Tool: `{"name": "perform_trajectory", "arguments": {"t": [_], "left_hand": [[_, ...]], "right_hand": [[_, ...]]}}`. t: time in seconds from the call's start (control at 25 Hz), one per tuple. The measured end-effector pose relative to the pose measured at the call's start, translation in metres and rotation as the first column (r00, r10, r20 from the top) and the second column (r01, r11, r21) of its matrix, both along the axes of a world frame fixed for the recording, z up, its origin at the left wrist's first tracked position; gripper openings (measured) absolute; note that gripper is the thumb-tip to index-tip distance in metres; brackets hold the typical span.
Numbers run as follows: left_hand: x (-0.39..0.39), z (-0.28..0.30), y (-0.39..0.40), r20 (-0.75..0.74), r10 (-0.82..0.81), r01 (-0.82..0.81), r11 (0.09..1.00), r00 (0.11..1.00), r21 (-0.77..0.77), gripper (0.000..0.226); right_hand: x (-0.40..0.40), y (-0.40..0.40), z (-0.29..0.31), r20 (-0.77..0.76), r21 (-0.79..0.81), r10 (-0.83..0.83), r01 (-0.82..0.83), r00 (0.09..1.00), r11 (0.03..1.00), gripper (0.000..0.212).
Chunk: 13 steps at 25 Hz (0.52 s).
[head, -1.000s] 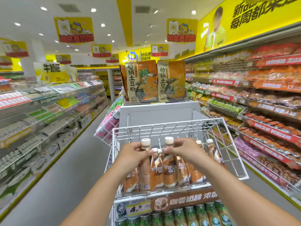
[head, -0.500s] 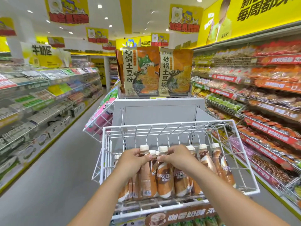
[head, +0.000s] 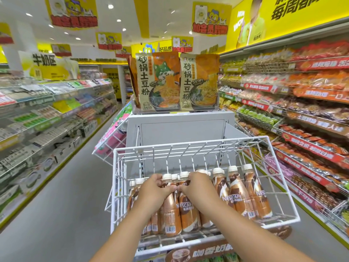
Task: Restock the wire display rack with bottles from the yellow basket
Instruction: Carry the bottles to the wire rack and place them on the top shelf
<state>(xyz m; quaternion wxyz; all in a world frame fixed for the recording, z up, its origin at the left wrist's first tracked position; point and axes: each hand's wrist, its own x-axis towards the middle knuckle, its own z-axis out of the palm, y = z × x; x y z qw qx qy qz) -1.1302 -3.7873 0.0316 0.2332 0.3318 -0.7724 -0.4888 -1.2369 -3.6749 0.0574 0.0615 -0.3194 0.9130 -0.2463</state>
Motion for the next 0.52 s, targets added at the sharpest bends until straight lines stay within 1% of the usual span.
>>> {"name": "perform_trajectory", "arguments": {"t": [0.08,0.16,0.24,0.32,0.4,0.52], "left_hand": [[0.001,-0.004,0.002,-0.034,0.011,-0.011,1.000,0.999,-0.009,0.072],[0.003,-0.008,0.003,-0.038,0.021,-0.023,0.999,0.999,-0.047,0.070],[0.006,-0.010,0.005,-0.043,0.014,-0.018,0.996,0.999,-0.092,0.067],[0.011,-0.011,0.006,-0.034,0.006,-0.011,0.989,0.999,-0.147,0.068],[0.016,-0.014,0.006,0.025,0.005,0.002,0.956,1.000,-0.292,0.070],[0.023,-0.019,0.003,0.135,0.005,0.067,0.846,0.991,-0.529,0.074]], "right_hand": [[0.005,0.003,-0.002,-0.017,-0.033,0.014,-0.014,1.000,0.999,0.058],[0.010,0.009,-0.003,0.005,-0.099,0.033,-0.032,0.999,0.995,0.063],[0.013,0.014,-0.004,-0.003,-0.139,0.063,-0.063,0.998,0.988,0.063],[0.014,0.021,-0.006,-0.056,-0.145,0.086,-0.093,0.995,0.985,0.061],[0.016,0.029,-0.009,-0.117,-0.118,0.121,-0.134,0.986,0.984,0.059],[0.022,0.042,-0.016,-0.223,-0.079,0.161,-0.182,0.962,0.980,0.054]]}}
